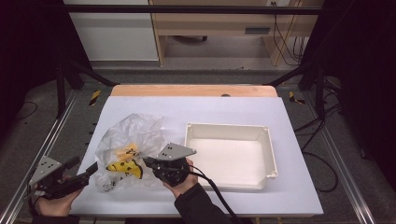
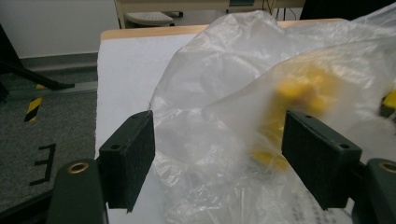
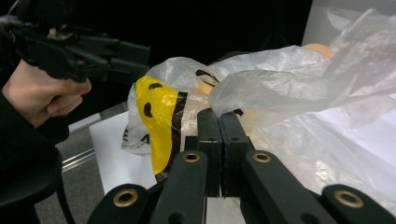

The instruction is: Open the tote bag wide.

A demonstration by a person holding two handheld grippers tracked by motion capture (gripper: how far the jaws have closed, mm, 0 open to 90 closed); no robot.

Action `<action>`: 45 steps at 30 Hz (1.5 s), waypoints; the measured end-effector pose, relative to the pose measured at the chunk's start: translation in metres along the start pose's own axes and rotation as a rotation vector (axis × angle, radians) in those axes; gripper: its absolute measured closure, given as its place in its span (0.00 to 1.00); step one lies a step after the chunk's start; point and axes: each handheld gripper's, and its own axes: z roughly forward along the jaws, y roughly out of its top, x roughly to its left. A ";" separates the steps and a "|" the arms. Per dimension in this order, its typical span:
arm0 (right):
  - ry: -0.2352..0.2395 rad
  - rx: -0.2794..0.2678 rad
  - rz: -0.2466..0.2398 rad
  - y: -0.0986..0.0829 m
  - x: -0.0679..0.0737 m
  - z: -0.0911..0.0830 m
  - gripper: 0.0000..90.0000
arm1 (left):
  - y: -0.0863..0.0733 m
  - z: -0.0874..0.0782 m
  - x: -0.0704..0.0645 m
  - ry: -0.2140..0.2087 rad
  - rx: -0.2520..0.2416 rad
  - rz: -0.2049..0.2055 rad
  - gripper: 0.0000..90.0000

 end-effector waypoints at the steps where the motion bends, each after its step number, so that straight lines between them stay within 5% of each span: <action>1: 0.004 0.002 -0.003 0.000 0.001 0.001 0.99 | 0.000 0.000 0.000 0.000 0.000 0.000 0.28; 19: 0.053 0.042 -0.028 -0.007 0.012 0.013 0.99 | 0.023 -0.016 -0.022 -0.077 -0.054 0.012 0.29; 30: 0.051 0.038 -0.028 -0.007 0.014 0.017 0.99 | 0.025 0.004 -0.042 -0.157 0.027 0.054 0.37; 38: 0.052 0.036 -0.029 -0.008 0.015 0.019 0.99 | 0.017 0.016 -0.047 -0.179 0.113 0.079 0.62; 40: 0.055 0.039 -0.030 -0.008 0.017 0.020 0.99 | 0.014 0.019 -0.046 -0.195 0.135 0.078 0.80; 45: 0.062 0.040 -0.030 -0.009 0.018 0.022 0.98 | 0.013 0.020 -0.045 -0.211 0.147 0.075 0.99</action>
